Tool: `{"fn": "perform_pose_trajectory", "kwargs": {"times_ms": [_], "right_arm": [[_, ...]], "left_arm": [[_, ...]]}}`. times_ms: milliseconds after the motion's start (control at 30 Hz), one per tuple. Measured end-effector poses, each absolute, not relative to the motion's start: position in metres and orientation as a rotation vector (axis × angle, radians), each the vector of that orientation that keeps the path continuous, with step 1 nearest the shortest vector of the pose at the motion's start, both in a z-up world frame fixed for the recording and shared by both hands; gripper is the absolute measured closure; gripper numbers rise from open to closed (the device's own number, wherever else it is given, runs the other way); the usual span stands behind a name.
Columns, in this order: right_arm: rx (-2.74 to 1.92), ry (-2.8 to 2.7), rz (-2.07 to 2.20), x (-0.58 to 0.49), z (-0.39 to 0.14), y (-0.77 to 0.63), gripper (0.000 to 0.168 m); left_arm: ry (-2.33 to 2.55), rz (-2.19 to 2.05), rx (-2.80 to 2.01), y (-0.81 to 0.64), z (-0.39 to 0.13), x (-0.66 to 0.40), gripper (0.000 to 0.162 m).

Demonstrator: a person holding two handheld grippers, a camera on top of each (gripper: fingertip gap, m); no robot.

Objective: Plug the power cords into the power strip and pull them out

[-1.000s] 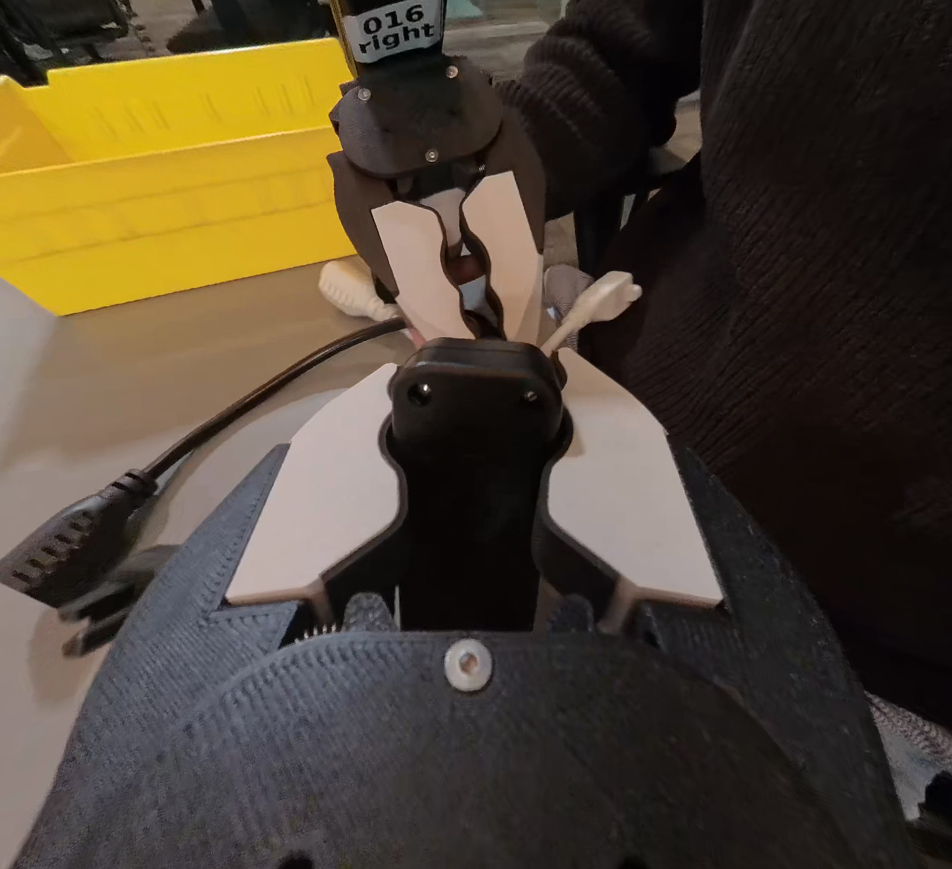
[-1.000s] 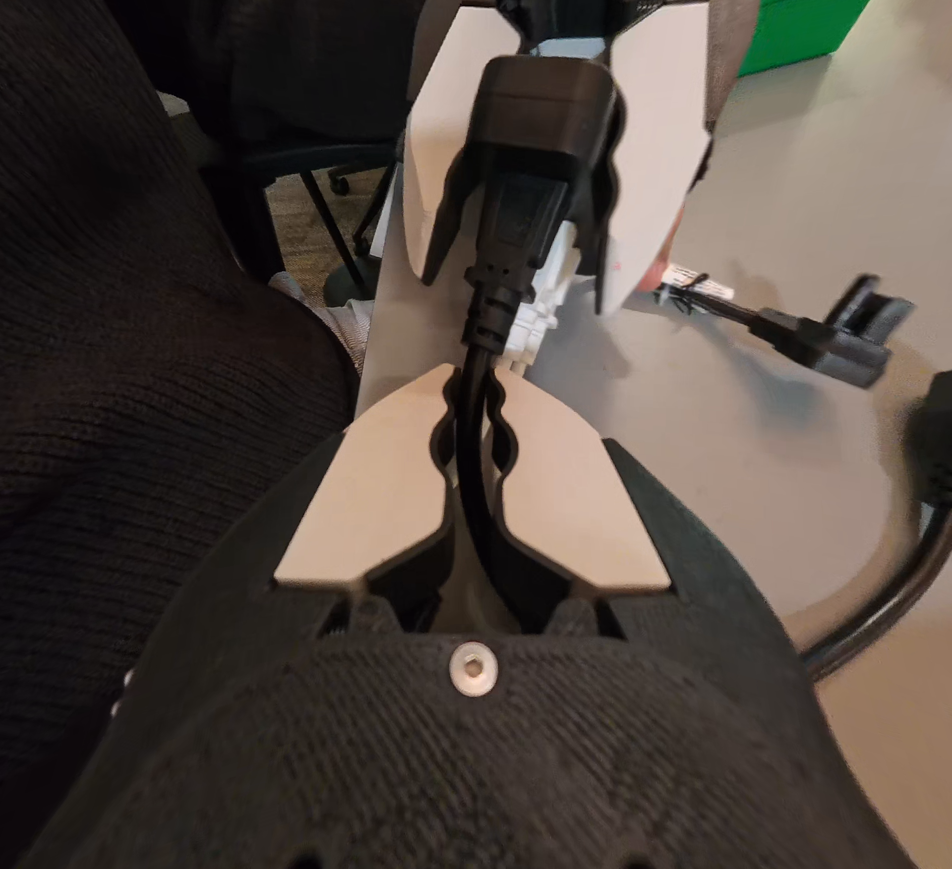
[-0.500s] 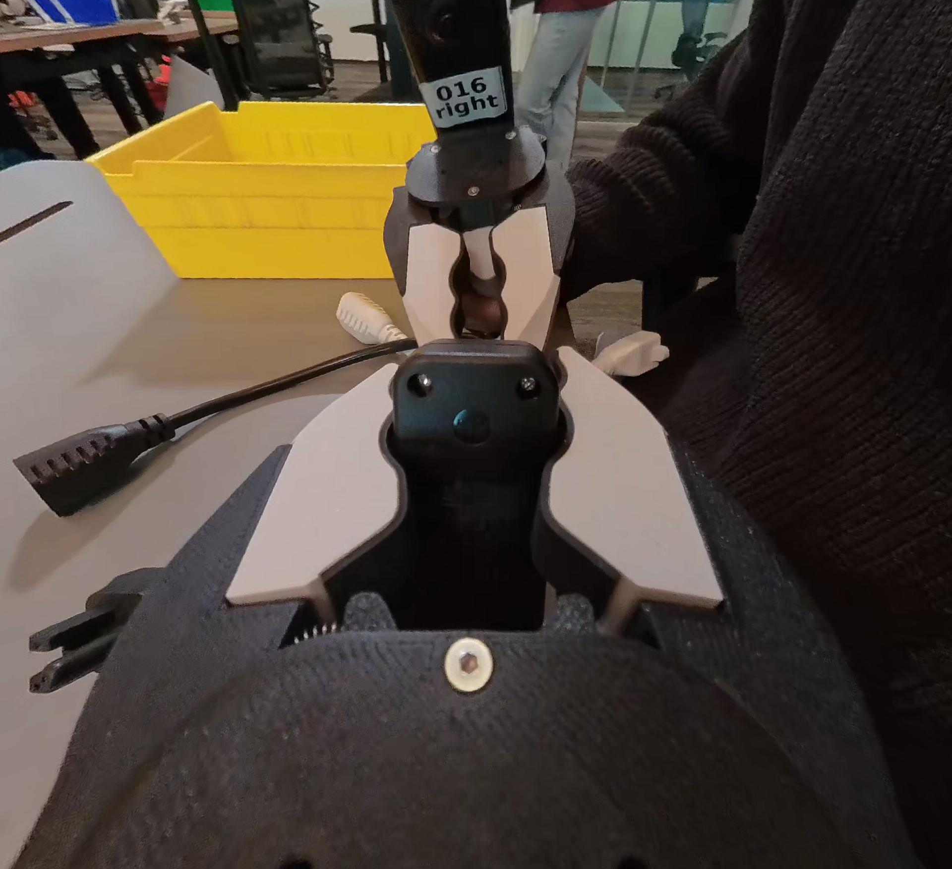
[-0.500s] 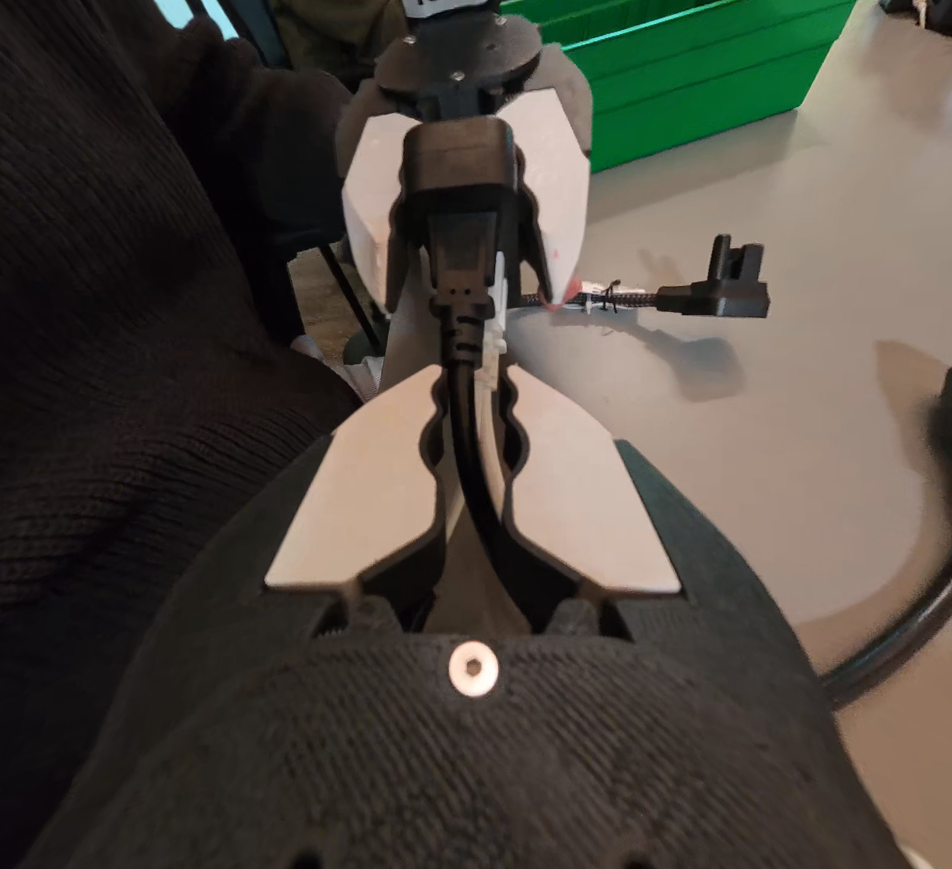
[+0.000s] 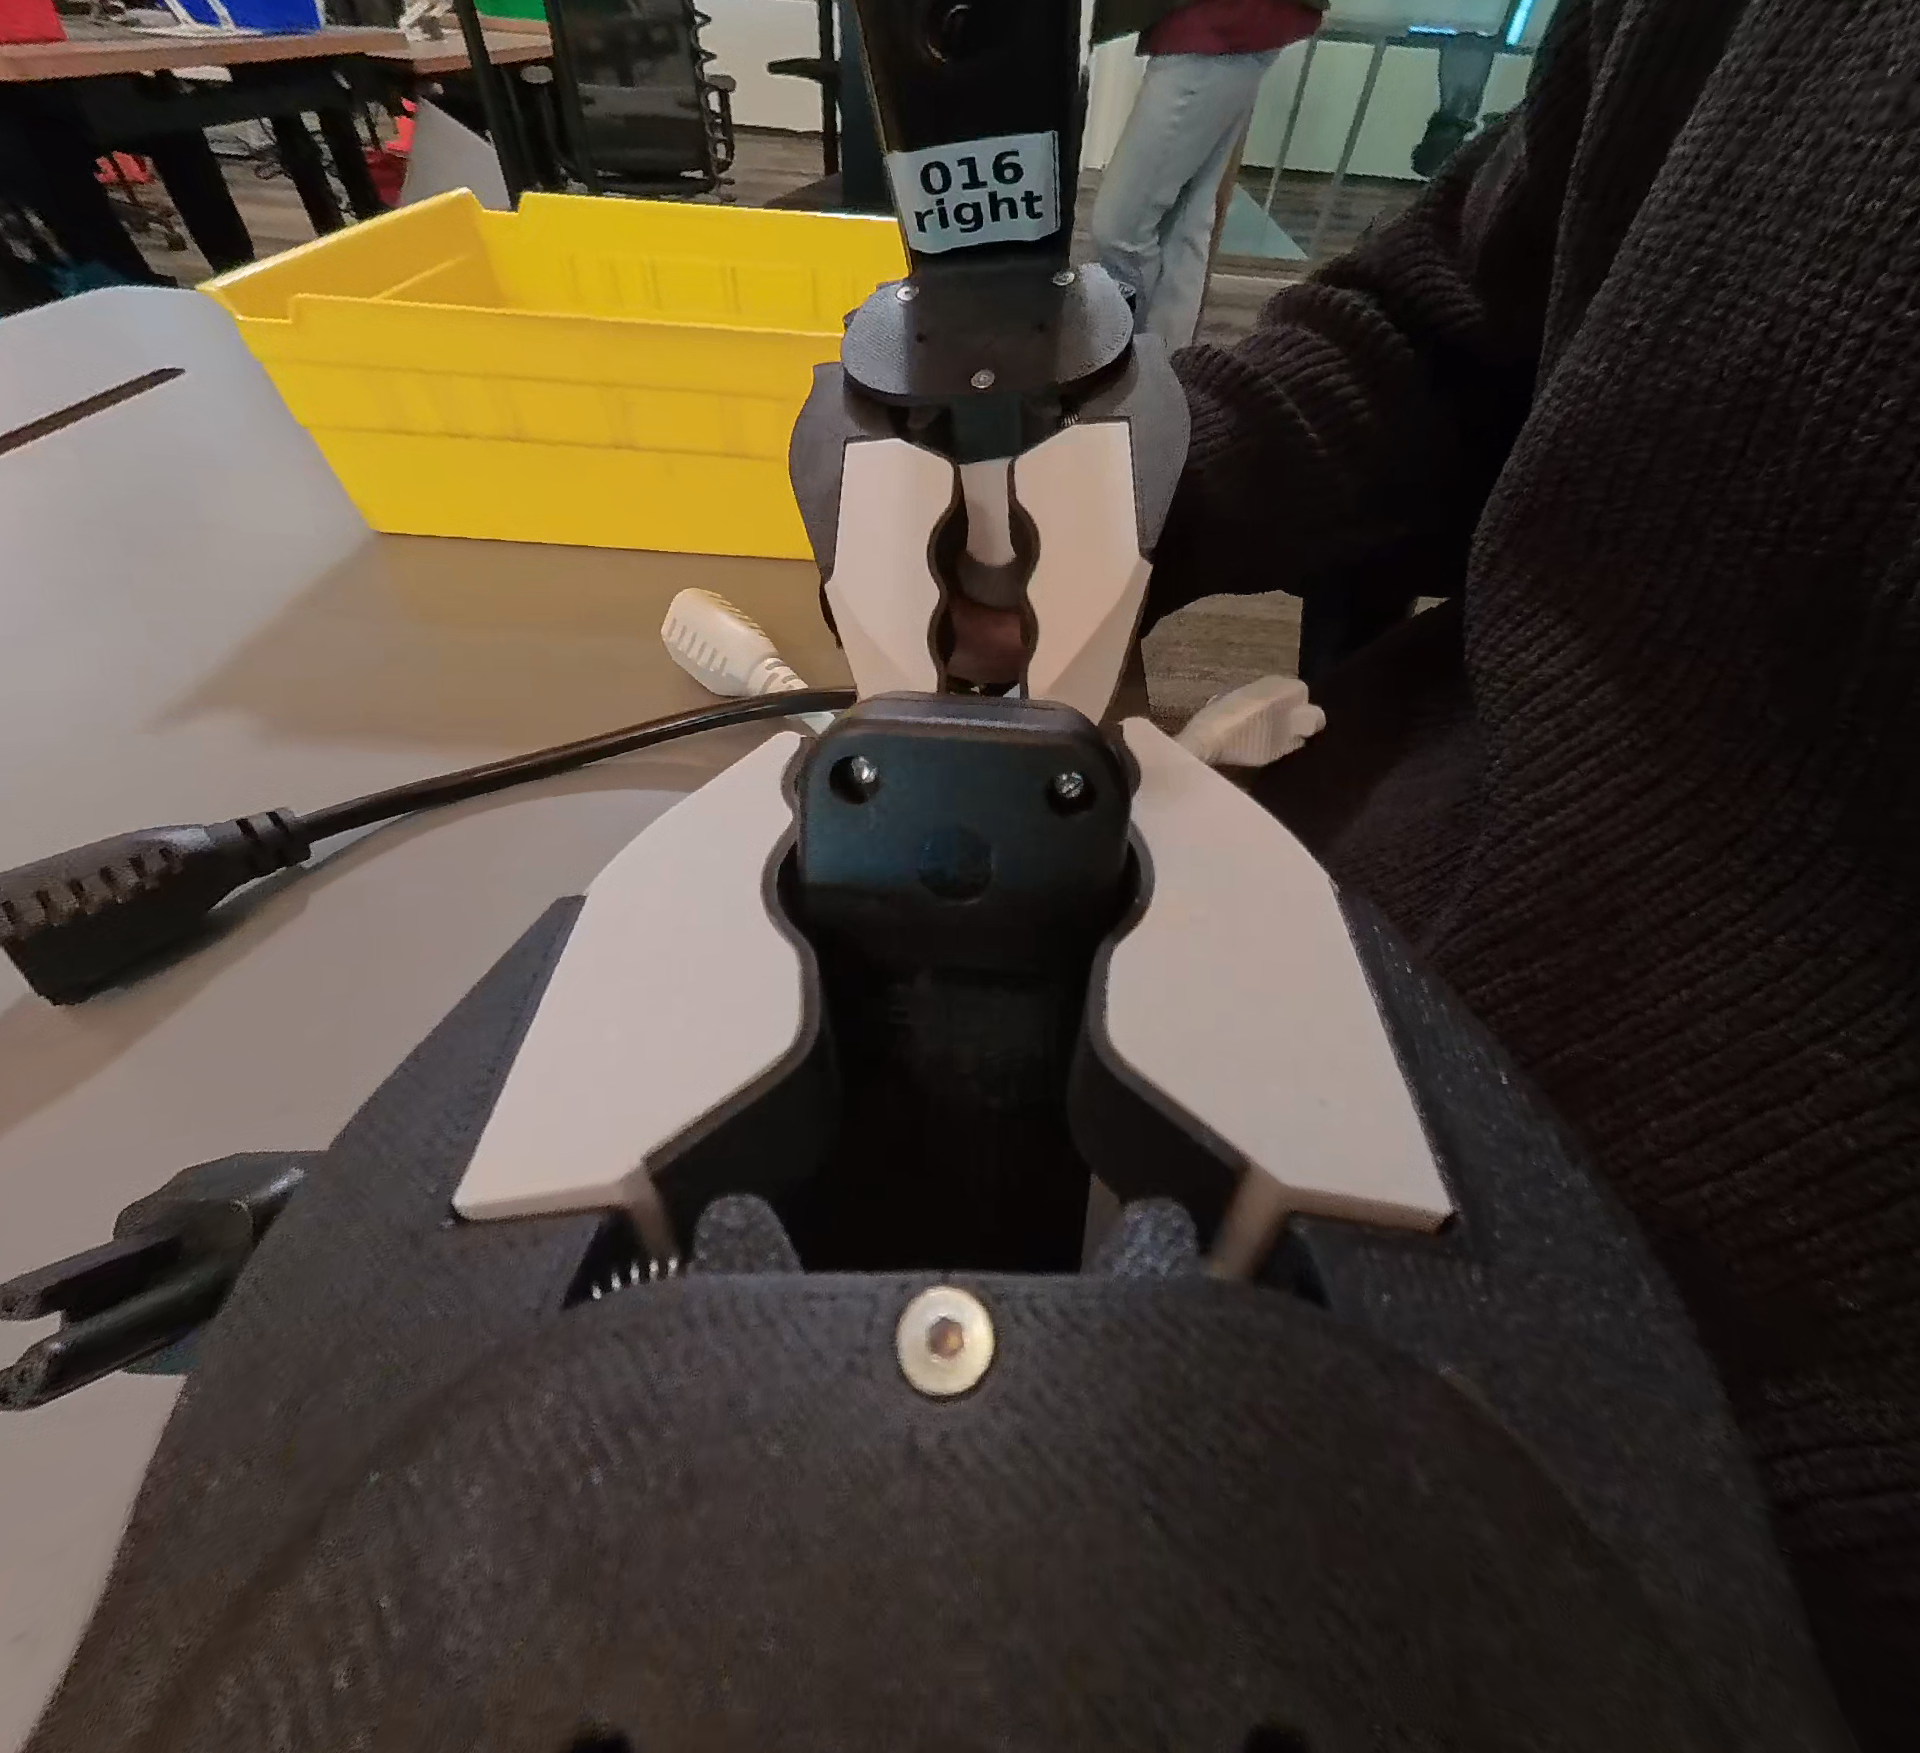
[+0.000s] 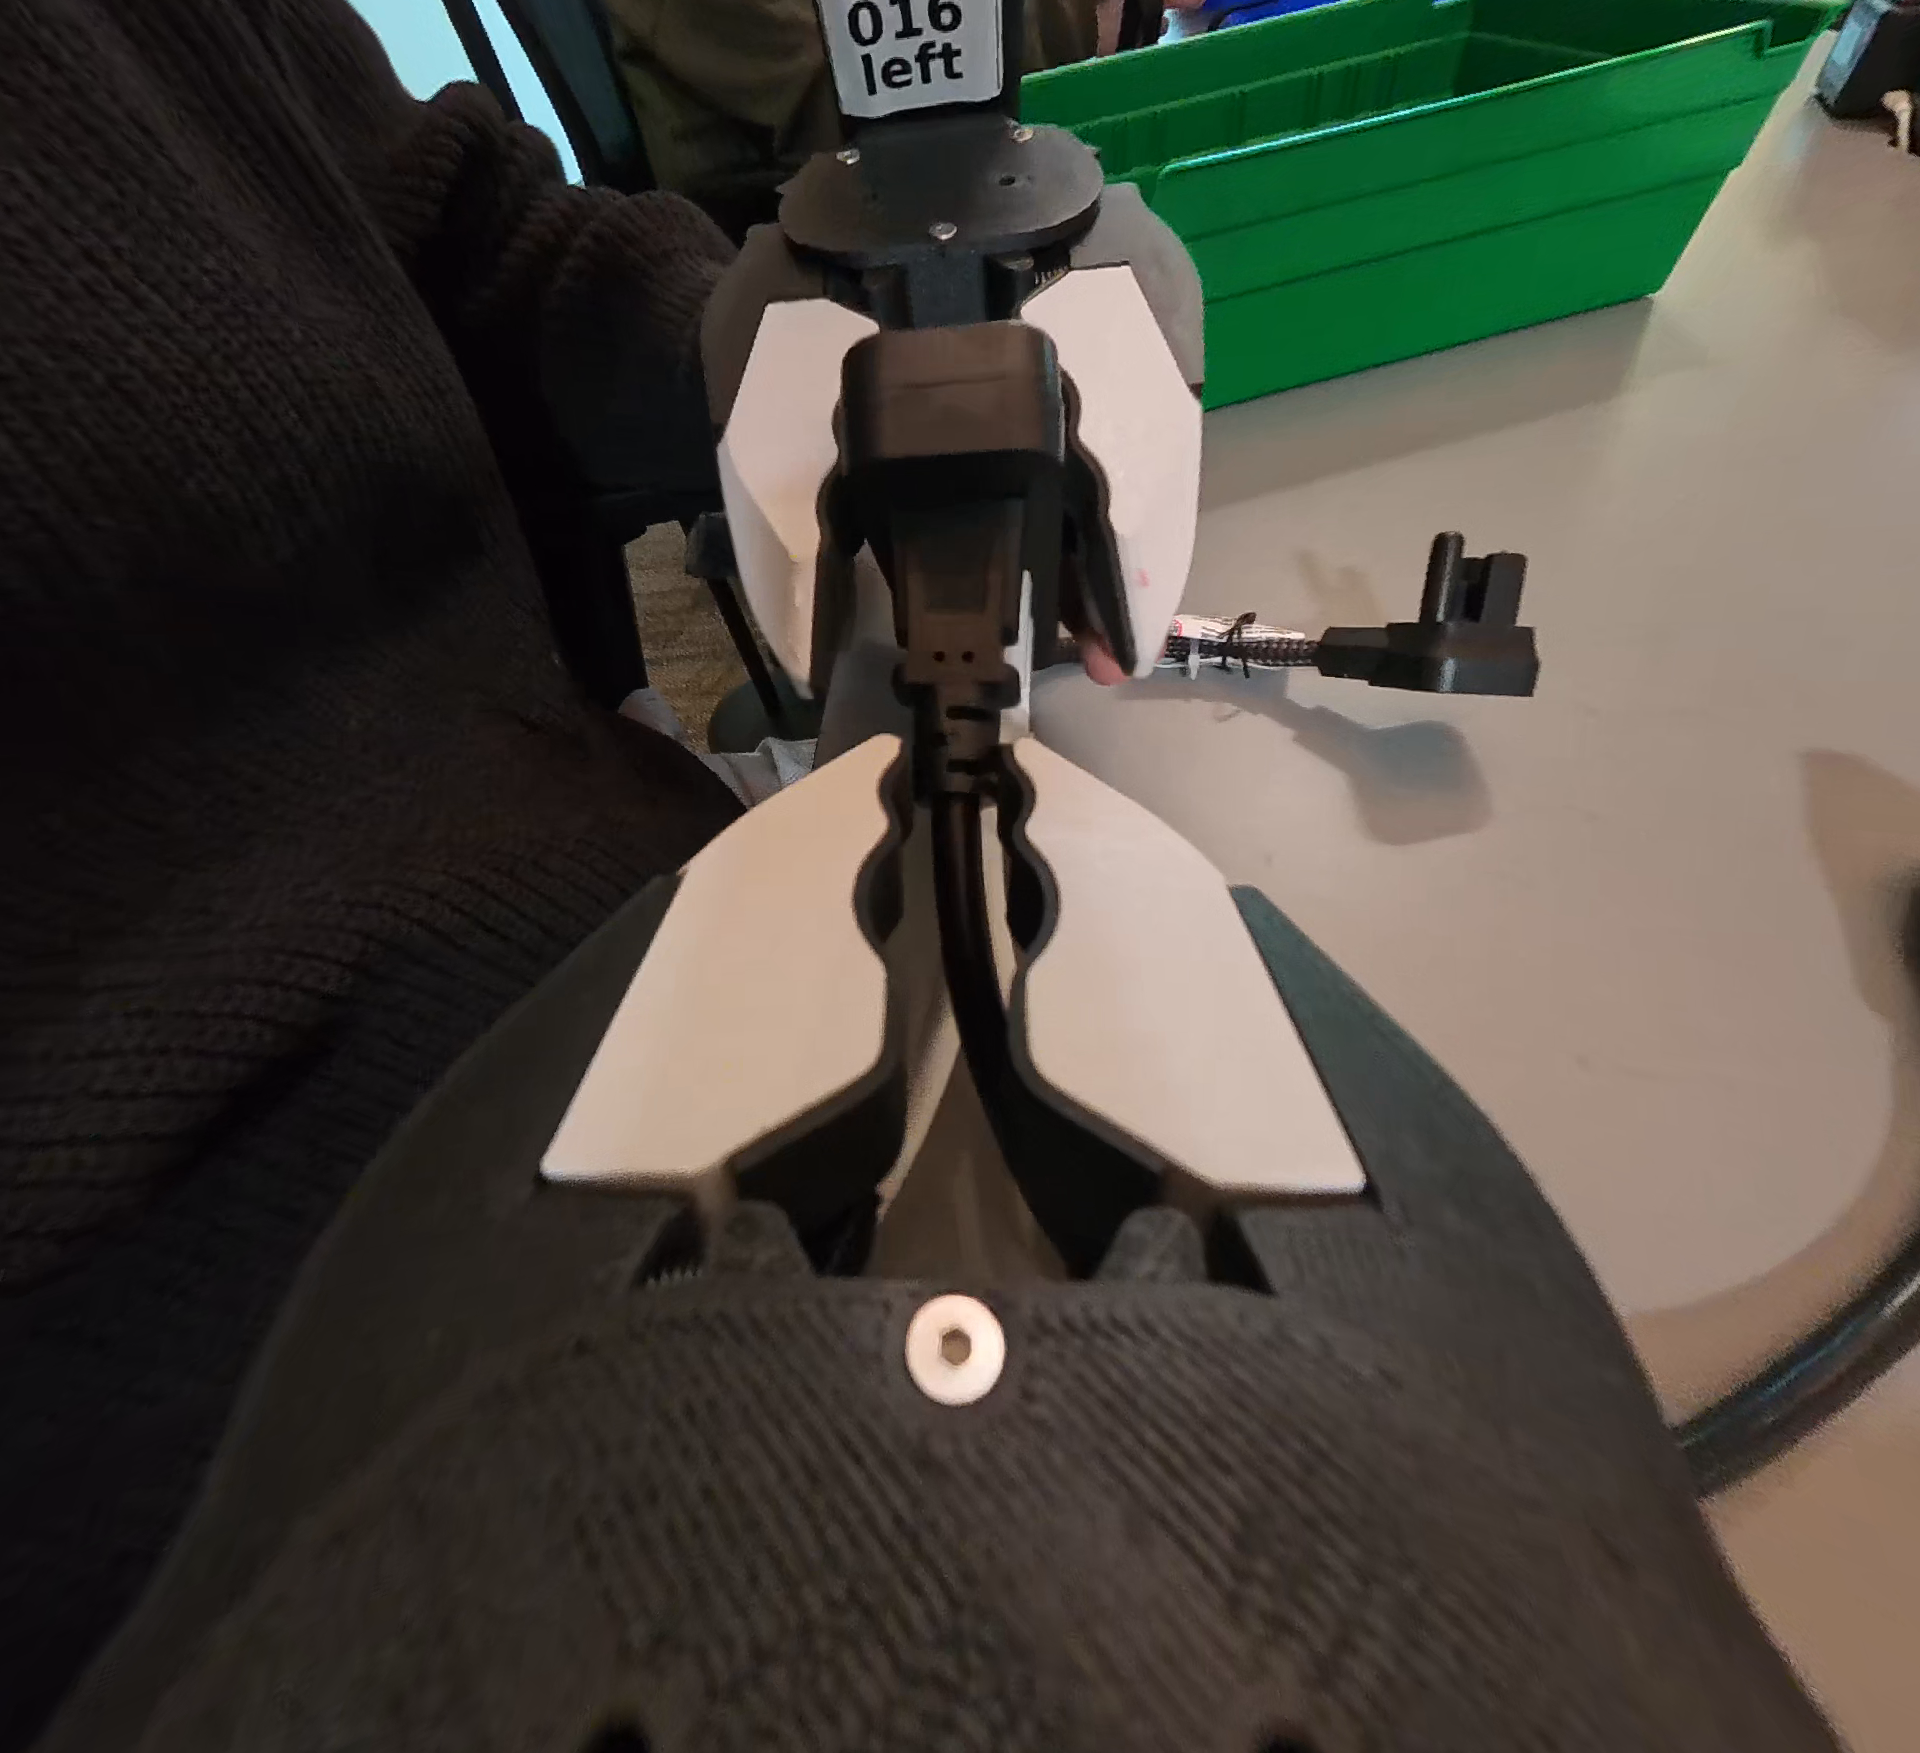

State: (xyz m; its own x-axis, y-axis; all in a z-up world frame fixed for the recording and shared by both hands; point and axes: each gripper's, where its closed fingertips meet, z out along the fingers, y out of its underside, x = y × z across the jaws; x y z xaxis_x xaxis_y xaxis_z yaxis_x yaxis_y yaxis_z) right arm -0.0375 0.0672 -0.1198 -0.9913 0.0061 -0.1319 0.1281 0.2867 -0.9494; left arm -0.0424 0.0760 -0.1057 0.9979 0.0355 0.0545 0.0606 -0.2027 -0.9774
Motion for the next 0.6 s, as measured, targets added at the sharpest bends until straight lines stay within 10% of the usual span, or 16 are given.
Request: {"fn": "perform_pose_trajectory", "kwargs": {"times_ms": [600], "right_arm": [[0.050, 2.174, -1.778, -0.020, -0.102, 0.066, 0.152]], "left_arm": [[-0.054, -0.262, -1.625, 0.076, -0.087, -0.025, 0.109]]}}
